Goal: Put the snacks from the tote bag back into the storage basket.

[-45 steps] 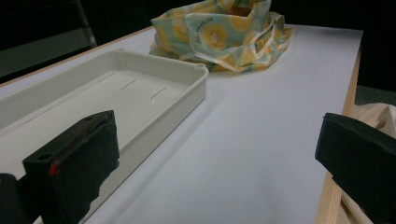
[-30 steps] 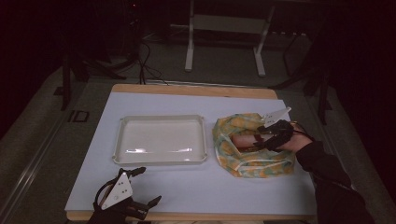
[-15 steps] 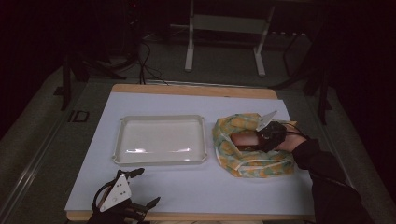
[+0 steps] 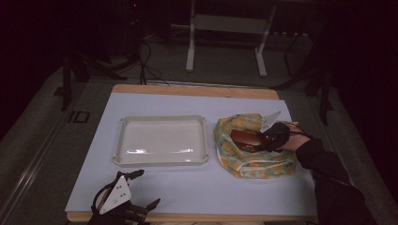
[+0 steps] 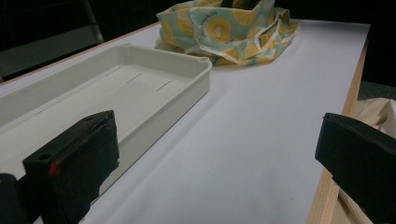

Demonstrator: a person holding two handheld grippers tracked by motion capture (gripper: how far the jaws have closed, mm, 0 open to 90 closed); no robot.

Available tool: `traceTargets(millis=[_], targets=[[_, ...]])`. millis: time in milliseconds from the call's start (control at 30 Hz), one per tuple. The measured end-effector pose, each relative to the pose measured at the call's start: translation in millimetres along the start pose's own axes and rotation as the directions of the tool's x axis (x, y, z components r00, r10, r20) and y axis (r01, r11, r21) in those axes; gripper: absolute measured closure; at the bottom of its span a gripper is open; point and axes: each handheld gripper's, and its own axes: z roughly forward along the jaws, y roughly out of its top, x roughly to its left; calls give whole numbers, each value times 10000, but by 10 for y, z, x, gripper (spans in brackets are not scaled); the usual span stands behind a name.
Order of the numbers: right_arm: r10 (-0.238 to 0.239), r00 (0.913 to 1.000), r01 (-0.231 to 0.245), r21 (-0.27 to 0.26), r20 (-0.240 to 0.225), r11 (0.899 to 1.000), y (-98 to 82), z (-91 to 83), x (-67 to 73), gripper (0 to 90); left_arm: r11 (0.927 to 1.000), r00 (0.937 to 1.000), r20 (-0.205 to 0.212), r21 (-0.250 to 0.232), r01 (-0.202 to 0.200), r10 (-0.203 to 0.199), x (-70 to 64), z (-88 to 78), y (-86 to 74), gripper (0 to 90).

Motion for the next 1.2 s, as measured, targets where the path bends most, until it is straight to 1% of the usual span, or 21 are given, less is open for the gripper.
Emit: traceTargets(millis=[200,533,733,900,1033,1200], targets=[[-18,10000,17,-214,-68,9998,9,-119,-4,426,10000,10000,24,9,-22,22,-3,2,0,0],[32,9998,-21,-568,179,9984,30,-341,-39,428,10000,10000,70,-15,-19,20,-9,8,4,0],[114,9997,-101,-627,201,9980,65,-470,-57,428,10000,9999,149,52,7,-8,-14,17,2,0],[-3,9994,24,-610,347,9981,112,-577,-59,428,9999,9997,252,95,-67,64,-24,21,1,0],[26,9991,6,-754,414,9972,165,-674,-64,428,9999,9992,407,122,-56,51,-34,28,2,0],[-124,9987,162,-759,496,9970,250,-774,-56,428,9999,9989,456,132,-111,105,-41,33,5,0]])
